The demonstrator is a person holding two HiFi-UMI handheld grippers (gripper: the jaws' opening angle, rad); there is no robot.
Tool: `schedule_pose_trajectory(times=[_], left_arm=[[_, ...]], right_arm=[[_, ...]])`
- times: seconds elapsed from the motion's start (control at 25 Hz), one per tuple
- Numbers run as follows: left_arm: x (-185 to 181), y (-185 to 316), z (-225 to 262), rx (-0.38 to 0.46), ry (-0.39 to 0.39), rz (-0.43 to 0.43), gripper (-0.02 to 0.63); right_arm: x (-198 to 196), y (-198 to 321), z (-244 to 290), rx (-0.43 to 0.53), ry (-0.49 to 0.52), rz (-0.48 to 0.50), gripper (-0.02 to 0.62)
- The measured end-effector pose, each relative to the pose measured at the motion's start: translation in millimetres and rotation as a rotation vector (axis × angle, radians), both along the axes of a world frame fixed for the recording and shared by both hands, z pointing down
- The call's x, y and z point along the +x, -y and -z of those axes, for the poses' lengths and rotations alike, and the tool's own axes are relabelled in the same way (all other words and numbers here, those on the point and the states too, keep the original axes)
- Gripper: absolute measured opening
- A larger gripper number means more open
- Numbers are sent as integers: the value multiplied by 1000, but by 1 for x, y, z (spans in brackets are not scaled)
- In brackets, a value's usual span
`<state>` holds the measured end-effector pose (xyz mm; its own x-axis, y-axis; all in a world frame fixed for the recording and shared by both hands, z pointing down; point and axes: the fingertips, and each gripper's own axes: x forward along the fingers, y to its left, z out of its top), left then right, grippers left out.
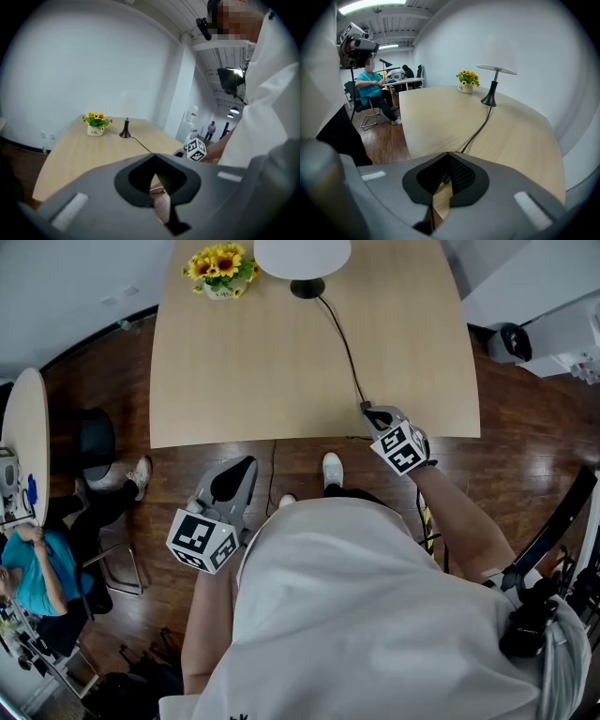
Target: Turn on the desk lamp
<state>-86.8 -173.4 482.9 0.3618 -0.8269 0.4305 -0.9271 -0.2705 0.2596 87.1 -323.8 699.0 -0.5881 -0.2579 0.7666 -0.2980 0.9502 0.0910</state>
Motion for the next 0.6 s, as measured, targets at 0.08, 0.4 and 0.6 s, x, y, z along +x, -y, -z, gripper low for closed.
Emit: schedule_pose_trajectory(times=[0.08,0.4,0.6], left_arm=[[1,2,1,-12,0,5,5],[6,13,-4,-4,-7,-14,5],[10,17,-5,-9,-12,-19,5]], right_arm=[[2,-1,-4,-7,4,-5,3],[7,4,-7,-1,-4,-17,3],[7,-2,-11,-13,-9,-20,3]])
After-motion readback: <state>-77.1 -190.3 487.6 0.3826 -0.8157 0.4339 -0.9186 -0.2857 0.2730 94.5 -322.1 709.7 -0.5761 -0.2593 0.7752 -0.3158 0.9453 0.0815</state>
